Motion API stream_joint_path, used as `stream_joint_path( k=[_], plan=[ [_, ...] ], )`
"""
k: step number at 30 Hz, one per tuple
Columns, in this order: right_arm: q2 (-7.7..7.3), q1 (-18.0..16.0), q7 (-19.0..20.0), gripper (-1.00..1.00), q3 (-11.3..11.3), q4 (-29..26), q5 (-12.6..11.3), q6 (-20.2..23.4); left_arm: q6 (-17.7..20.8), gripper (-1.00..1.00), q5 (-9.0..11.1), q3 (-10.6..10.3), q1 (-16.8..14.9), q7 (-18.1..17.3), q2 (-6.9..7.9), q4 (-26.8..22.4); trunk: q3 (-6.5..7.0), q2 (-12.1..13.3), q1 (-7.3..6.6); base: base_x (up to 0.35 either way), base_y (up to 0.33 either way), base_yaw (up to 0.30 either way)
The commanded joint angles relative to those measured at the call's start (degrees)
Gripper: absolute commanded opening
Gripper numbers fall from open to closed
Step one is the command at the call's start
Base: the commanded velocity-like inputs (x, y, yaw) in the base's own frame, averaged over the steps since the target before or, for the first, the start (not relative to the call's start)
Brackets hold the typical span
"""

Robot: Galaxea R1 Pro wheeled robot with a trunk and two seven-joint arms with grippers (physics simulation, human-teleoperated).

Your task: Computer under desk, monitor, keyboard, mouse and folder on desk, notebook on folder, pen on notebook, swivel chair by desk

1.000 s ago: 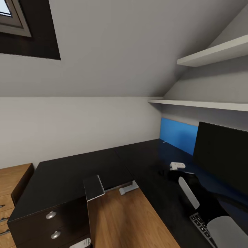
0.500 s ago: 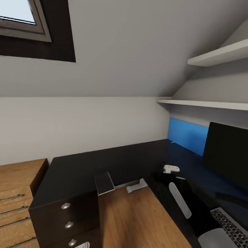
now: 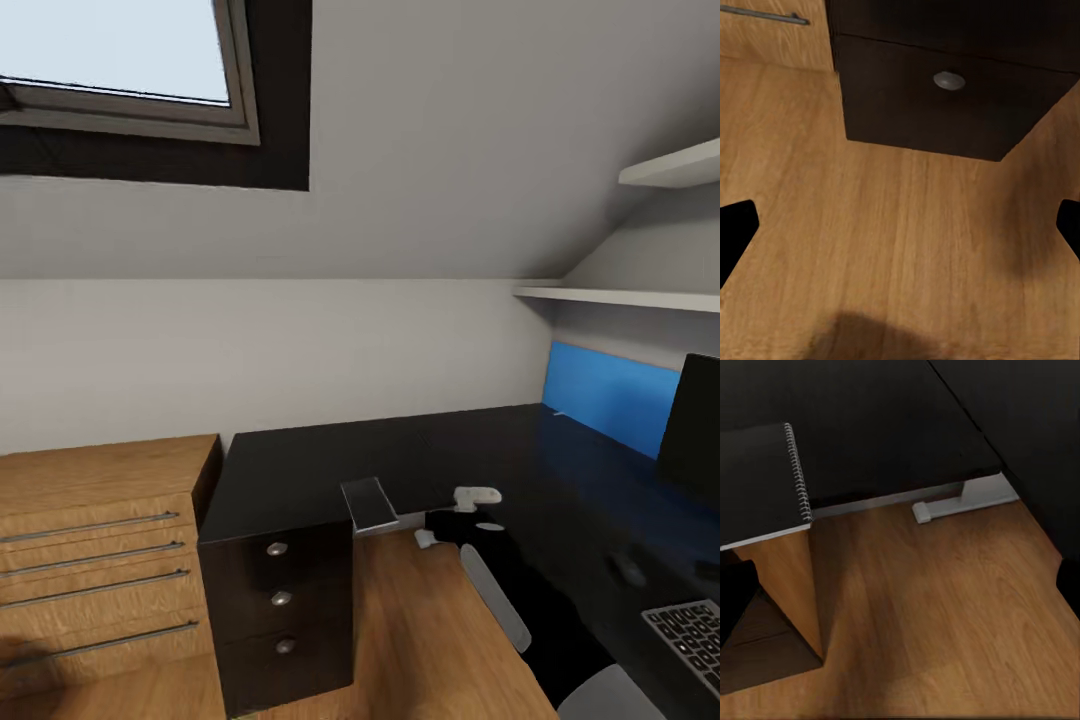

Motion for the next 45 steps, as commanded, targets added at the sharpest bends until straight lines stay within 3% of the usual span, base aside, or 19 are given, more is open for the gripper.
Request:
stream_joint_path(
  k=[1, 9, 25, 26, 29, 34, 39, 42, 45],
  plan=[
    [0.03, -0.05, -0.66, 1.00, 0.32, -0.05, -0.55, 0.09, -0.26, 1.00, 0.57, -0.15, -0.04, 0.39, 0.08, 0.23, -0.10, -0.04, -0.01, -0.066, 0.040, 0.261],
    [1.15, -0.05, -1.56, 1.00, 3.87, 0.07, -0.37, -0.02, -0.26, 1.00, 0.63, 2.19, -0.04, 0.35, -0.07, 1.57, -0.50, -0.04, -0.01, -0.017, 0.010, 0.252],
    [1.18, -0.04, -3.53, 1.00, 4.55, -1.50, -0.69, -0.03, -0.26, 1.00, 0.74, 2.33, -0.04, 0.35, -0.16, 1.72, -0.88, -0.04, -0.01, -0.018, 0.010, 0.136],
    [1.26, 0.04, -3.50, 1.00, 11.97, 0.42, -0.42, -1.80, -0.28, 1.00, 0.74, 2.33, -0.04, 0.35, -0.21, 1.74, -0.94, -0.04, -0.01, -0.010, 0.005, 0.220],
    [1.18, 0.05, -3.68, 1.00, 15.17, 1.51, -0.41, -5.84, -0.28, 1.00, 0.74, 2.33, -0.04, 0.35, -0.22, 1.75, -1.11, -0.04, -0.01, -0.005, 0.003, 0.215],
    [1.13, 1.91, -4.49, 1.00, 16.44, 5.77, -0.49, -12.18, -0.13, 1.00, 0.65, 2.29, -0.04, 0.28, -0.32, 1.94, -1.42, -0.04, -0.01, -0.002, 0.001, 0.211],
    [1.22, 4.74, -4.65, 1.00, 17.10, 17.81, -0.51, -22.58, -0.13, 1.00, 0.30, 2.18, -0.05, 0.13, -1.24, 5.27, -1.73, -0.04, -0.01, 0.000, 0.000, 0.210],
    [2.41, 5.33, -4.51, 1.00, 18.41, 32.54, -0.51, -36.68, -0.19, 1.00, 0.25, 2.16, -0.08, -0.11, -1.61, 6.17, -1.91, -0.04, -0.01, 0.000, 0.000, 0.209],
    [3.50, 5.42, -4.13, 1.00, 18.73, 40.02, -0.53, -44.72, -0.25, 1.00, 0.39, 2.16, -0.11, -0.22, -1.70, 6.44, -2.10, -0.04, -0.01, 0.000, 0.000, 0.209]
  ],
)
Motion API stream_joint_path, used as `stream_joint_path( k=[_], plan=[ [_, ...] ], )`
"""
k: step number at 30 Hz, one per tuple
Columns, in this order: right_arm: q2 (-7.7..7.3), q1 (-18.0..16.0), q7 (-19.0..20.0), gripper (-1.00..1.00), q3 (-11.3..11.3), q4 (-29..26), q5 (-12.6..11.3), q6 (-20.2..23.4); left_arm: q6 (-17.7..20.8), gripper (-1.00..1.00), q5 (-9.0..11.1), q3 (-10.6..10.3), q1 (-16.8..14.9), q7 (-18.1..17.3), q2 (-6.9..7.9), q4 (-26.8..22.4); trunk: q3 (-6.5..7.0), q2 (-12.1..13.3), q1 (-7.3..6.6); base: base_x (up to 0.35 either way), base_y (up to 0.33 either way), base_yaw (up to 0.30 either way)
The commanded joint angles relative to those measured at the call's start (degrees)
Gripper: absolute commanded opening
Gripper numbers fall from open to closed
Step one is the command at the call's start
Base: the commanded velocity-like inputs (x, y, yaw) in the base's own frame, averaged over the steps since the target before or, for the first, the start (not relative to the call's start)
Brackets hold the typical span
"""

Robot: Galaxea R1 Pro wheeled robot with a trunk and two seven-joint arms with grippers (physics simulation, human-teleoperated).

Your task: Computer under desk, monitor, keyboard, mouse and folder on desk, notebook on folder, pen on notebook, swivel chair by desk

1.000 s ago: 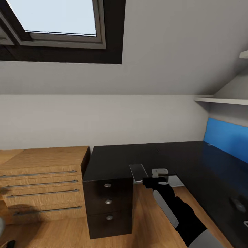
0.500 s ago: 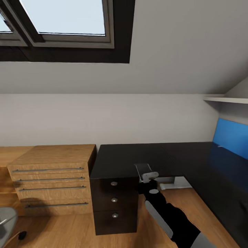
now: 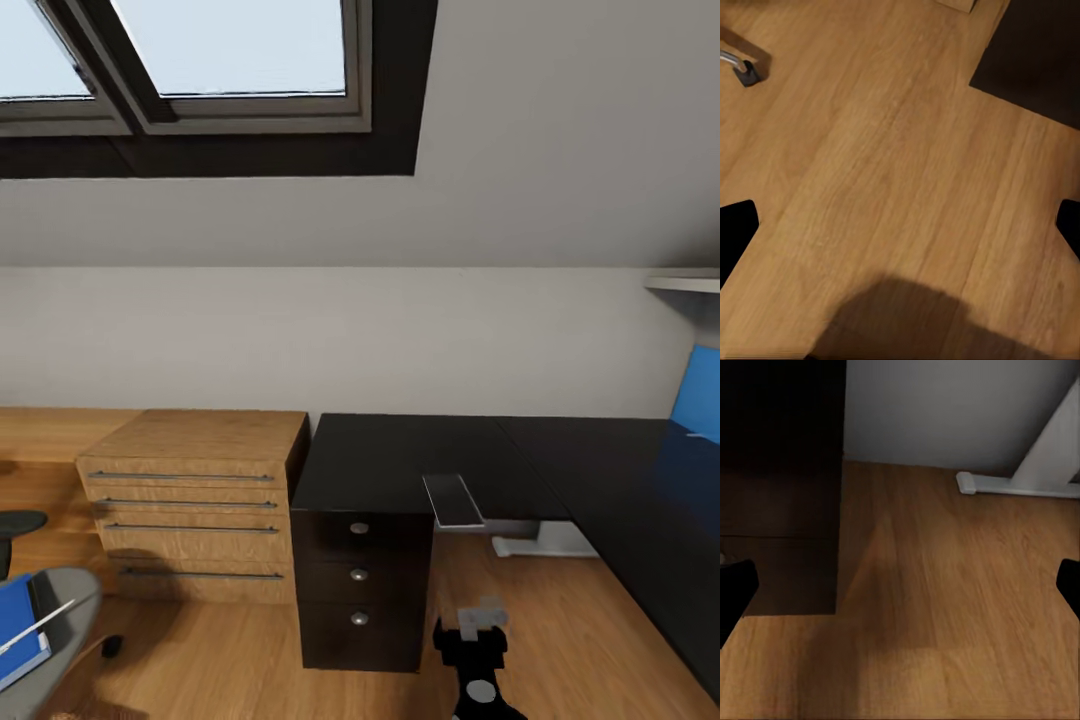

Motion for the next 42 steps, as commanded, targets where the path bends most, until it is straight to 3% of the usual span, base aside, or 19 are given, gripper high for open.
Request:
stream_joint_path(
  k=[1, 2, 4, 5, 8, 12, 14, 15, 20, 24, 25, 29, 33, 42],
  plan=[
    [0.23, -0.06, -0.16, 1.00, 0.52, 1.80, -0.58, -2.45, -0.26, 1.00, 0.62, -0.34, -0.01, 0.40, 0.07, -0.06, -0.12, -0.04, 0.00, 0.000, 0.000, 0.209],
    [0.99, -0.04, 0.64, 1.00, 0.58, 6.86, -0.64, -8.59, -0.27, 1.00, 0.69, -0.35, 0.02, 0.33, 0.10, 0.04, -0.18, -0.04, 0.00, 0.000, 0.000, 0.209],
    [1.37, -0.03, 1.58, 1.00, 0.62, 10.24, -0.70, -12.50, -0.28, 1.00, 0.71, -0.35, 0.02, 0.31, 0.09, 0.08, -0.30, -0.04, 0.00, 0.000, 0.000, 0.209],
    [2.22, -0.02, 4.72, 1.00, 0.62, 16.58, -0.88, -18.64, -0.28, 1.00, 0.66, -0.35, -0.01, 0.29, 0.07, 0.40, -0.36, -0.04, 0.00, 0.000, 0.000, 0.209],
    [2.94, -0.01, 9.15, 1.00, 0.27, 21.74, -1.27, -22.67, -0.29, 1.00, 0.54, -0.35, -0.03, 0.24, 0.11, 1.33, -0.55, -0.04, 0.00, 0.000, 0.000, 0.209],
    [3.22, -0.01, 10.59, 1.00, 0.14, 23.12, -1.48, -23.89, -0.29, 1.00, -0.11, -0.40, -0.03, 0.20, 0.17, 2.07, -0.80, -0.04, 0.00, 0.000, 0.000, 0.209],
    [3.30, -0.01, 10.84, 1.00, 0.08, 23.33, -1.67, -24.23, -0.29, 1.00, -1.49, -0.42, -0.03, 0.23, 0.33, 2.16, -0.93, -0.04, 0.00, 0.000, 0.000, 0.210],
    [3.37, -0.01, 10.97, 1.00, 0.02, 23.43, -1.88, -24.85, -0.39, 1.00, -3.31, -0.39, -0.04, 0.28, 0.44, 2.20, -0.99, -0.04, 0.00, 0.000, 0.000, 0.210],
    [3.57, -0.01, 11.03, 1.00, -0.12, 23.69, -2.27, -28.35, -0.70, 1.00, -5.72, -0.04, -0.04, 0.34, 0.95, 2.27, -1.30, -0.04, 0.00, 0.000, 0.000, 0.210],
    [3.61, 0.00, 11.02, 1.00, -0.17, 23.82, -2.42, -29.21, -2.69, 1.00, -6.04, -0.14, -0.04, 0.32, 2.21, 2.56, -1.55, -0.04, 0.00, 0.000, 0.000, 0.210],
    [3.63, 0.03, 10.99, 1.00, -0.21, 23.87, -3.47, -29.39, -6.87, 1.00, -6.16, -0.24, -0.04, 0.29, 2.85, 3.69, -1.61, -0.04, 0.00, 0.000, 0.000, 0.210],
    [3.63, 0.05, 11.01, 1.00, -0.13, 23.89, -6.29, -29.38, -12.68, 1.00, -6.02, -0.37, -0.04, 0.24, 3.01, 5.01, -1.86, -0.04, 0.00, 0.000, 0.000, 0.210],
    [3.63, 0.05, 11.24, 1.00, -0.08, 23.95, -7.31, -29.37, -14.67, 1.00, -5.96, -0.37, -0.04, 0.30, 2.96, 7.38, -2.08, -0.04, 0.00, 0.000, 0.000, 0.189],
    [3.59, 0.07, 11.17, 1.00, -0.05, 23.85, -7.70, -29.65, -15.32, 1.00, -6.02, -0.51, -0.04, 0.28, 2.06, 9.50, -2.19, -0.04, 0.00, 0.000, 0.000, 0.039]
  ],
)
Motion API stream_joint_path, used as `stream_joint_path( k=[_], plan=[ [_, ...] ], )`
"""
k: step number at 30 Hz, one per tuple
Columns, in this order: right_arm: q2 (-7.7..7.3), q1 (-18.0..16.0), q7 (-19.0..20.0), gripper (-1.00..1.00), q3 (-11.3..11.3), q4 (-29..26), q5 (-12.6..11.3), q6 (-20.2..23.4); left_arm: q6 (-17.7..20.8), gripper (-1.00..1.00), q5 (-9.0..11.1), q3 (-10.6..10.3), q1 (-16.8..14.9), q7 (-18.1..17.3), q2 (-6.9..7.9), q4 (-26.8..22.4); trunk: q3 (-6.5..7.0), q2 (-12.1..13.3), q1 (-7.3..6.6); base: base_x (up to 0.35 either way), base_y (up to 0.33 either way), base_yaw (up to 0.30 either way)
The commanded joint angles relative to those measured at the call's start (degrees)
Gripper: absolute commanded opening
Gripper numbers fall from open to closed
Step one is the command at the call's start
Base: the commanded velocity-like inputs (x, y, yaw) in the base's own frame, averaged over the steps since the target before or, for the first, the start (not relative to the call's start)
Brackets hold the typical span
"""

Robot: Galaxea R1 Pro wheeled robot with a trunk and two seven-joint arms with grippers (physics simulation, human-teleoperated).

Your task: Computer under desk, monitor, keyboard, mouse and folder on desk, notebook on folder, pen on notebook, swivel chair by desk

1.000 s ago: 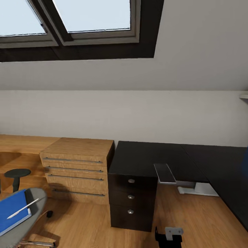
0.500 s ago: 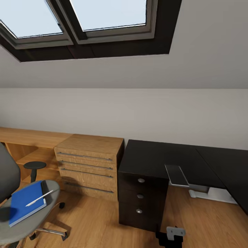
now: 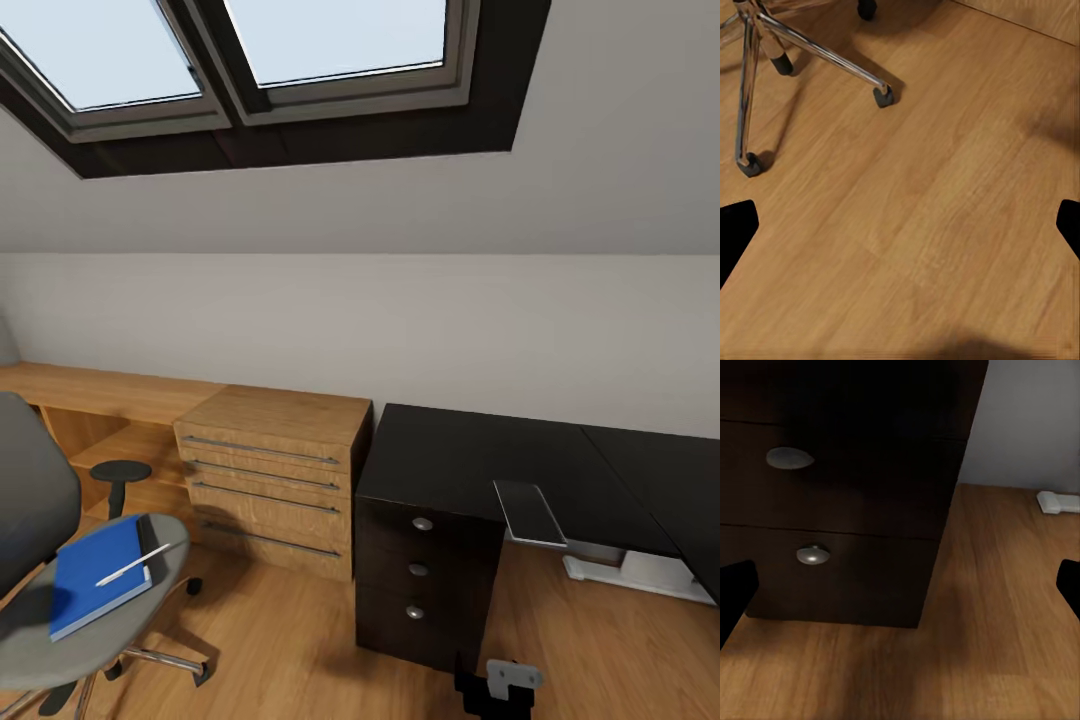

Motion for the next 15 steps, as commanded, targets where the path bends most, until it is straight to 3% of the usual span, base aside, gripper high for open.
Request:
stream_joint_path(
  k=[1, 2, 7, 15],
  plan=[
    [0.02, -0.03, -0.50, 1.00, 0.50, 0.00, -0.15, 0.03, -0.26, 1.00, 0.59, -0.53, -0.02, 0.39, -0.08, -0.06, -0.05, -0.03, 0.00, 0.000, 0.000, 0.006],
    [0.84, -0.03, -0.49, 1.00, 0.54, 0.00, -0.27, 0.21, -0.25, 1.00, 0.54, -1.14, -0.02, 0.38, -0.90, 0.07, -0.05, -0.03, 0.00, 0.000, 0.000, 0.002],
    [2.77, -0.03, -0.41, 1.00, 0.34, 0.12, -0.33, -0.07, -0.22, 1.00, 0.52, -1.64, -0.02, 0.39, -1.33, 0.12, -0.05, -0.03, 0.00, 0.000, 0.000, 0.001],
    [2.99, -0.03, -0.45, 1.00, 0.30, 0.22, -0.25, -0.20, -0.17, 1.00, 0.46, -2.02, -0.02, 0.37, -1.46, 2.33, -0.05, -0.03, 0.00, 0.000, 0.000, 0.171]
  ],
)
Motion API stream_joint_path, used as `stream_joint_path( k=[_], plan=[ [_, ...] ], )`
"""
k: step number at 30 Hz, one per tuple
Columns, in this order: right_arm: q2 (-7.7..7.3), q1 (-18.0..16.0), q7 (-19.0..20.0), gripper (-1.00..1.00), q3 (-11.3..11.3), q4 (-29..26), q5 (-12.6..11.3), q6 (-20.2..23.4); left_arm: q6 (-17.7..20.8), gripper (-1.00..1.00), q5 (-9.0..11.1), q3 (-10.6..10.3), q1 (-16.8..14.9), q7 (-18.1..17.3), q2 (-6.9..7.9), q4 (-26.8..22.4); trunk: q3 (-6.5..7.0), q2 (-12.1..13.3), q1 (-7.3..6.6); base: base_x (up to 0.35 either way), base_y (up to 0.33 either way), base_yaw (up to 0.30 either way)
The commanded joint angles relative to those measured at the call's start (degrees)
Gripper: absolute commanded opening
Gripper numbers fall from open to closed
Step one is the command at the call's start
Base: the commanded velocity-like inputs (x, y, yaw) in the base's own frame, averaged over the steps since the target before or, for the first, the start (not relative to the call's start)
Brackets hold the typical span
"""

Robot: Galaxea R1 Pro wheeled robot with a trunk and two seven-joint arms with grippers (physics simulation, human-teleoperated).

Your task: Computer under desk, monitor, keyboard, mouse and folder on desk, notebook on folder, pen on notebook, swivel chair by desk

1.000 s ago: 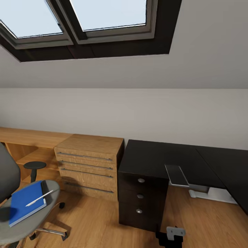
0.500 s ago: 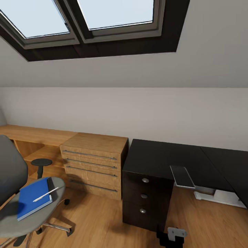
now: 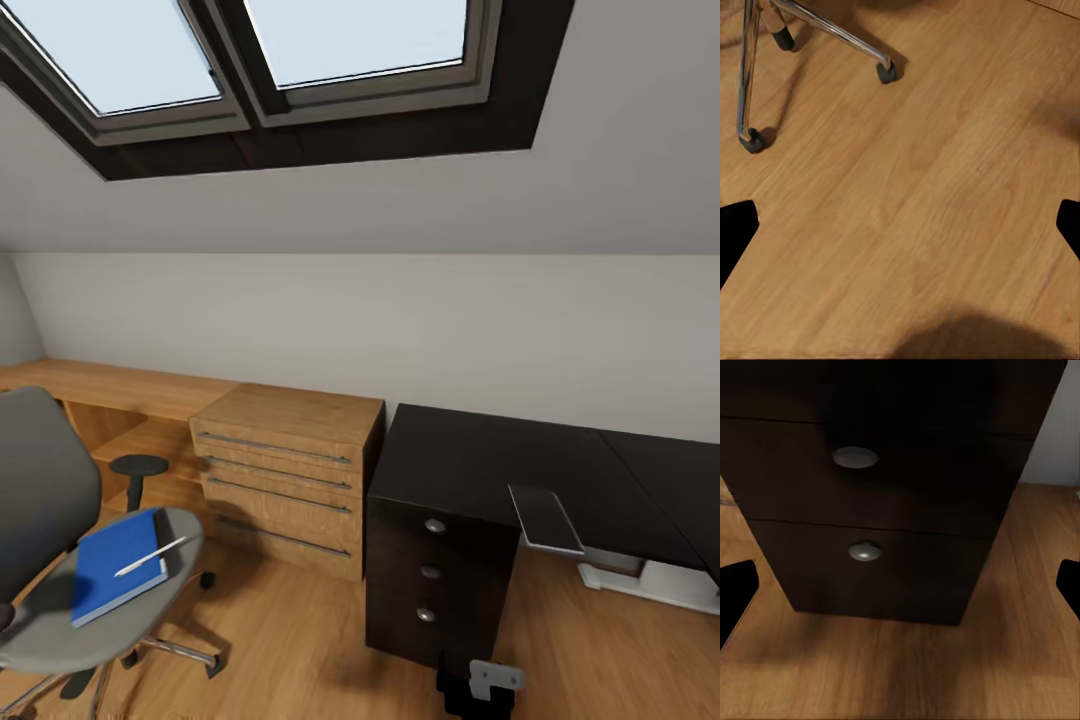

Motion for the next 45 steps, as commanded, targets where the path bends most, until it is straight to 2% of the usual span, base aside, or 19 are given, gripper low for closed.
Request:
stream_joint_path(
  k=[1, 22, 33, 34, 35, 37, 38, 39, 42, 45],
  plan=[
    [0.02, -0.03, -0.49, 1.00, 0.51, 0.00, -0.08, -0.03, -0.24, 1.00, 0.57, -0.50, -0.02, 0.40, 0.08, 0.12, -0.05, -0.03, 0.00, 0.000, 0.000, 0.261],
    [0.11, -0.03, -0.50, 1.00, 0.58, 0.36, -0.08, -0.10, -0.25, 1.00, 0.71, -0.28, -0.02, 0.44, 0.14, 0.89, -0.43, -0.03, 0.00, -0.222, 0.178, 0.275],
    [0.08, -0.03, -0.50, 1.00, 0.58, 0.36, -0.08, -0.07, -0.31, 1.00, 0.87, 0.00, -0.02, 0.64, 0.36, 0.98, -0.94, -0.03, 0.00, -0.038, 0.032, 0.258],
    [0.08, -0.03, -0.50, 1.00, 0.58, 0.36, -0.08, -0.08, -0.27, 1.00, 1.07, 0.37, -0.02, 0.81, 0.56, 0.98, -0.99, -0.03, 0.00, -0.001, 0.001, 0.257],
    [0.07, -0.03, -0.50, 1.00, 0.58, 0.36, -0.08, -0.05, -0.07, 1.00, 3.98, 6.17, -0.02, 0.80, 1.92, 0.82, -1.04, -0.03, 0.00, 0.000, 0.000, 0.257],
    [0.07, -0.03, -0.50, 1.00, 0.58, 0.36, -0.08, -0.06, 0.12, 1.00, 5.92, 9.84, -0.02, 0.60, 3.05, 0.71, -1.13, -0.03, 0.00, 0.000, 0.000, 0.257],
    [0.07, -0.03, -0.50, 1.00, 0.58, 0.36, -0.08, -0.07, 0.18, 1.00, 6.55, 10.93, -0.02, 0.53, 3.83, 0.68, -1.18, -0.03, 0.00, 0.000, 0.000, 0.257],
    [0.04, -0.03, -0.50, 1.00, 0.54, 0.36, -0.09, -0.11, 0.26, 1.00, 7.35, 12.26, -0.02, 0.00, 5.81, 0.57, -1.23, -0.03, 0.00, 0.000, 0.000, 0.253],
    [-0.01, -0.03, -0.50, 1.00, 0.50, 0.34, -0.15, -0.12, 0.29, 1.00, 7.64, 12.74, -0.02, -2.11, 6.74, 0.54, -1.39, -0.03, 0.00, 0.000, 0.000, 0.250],
    [-0.01, -0.03, -0.50, 1.00, 0.50, 0.35, -0.15, -0.12, 0.29, 1.00, 7.65, 12.84, -0.02, -3.10, 6.70, 0.54, -1.56, -0.03, 0.00, 0.000, 0.000, 0.247]
  ],
)
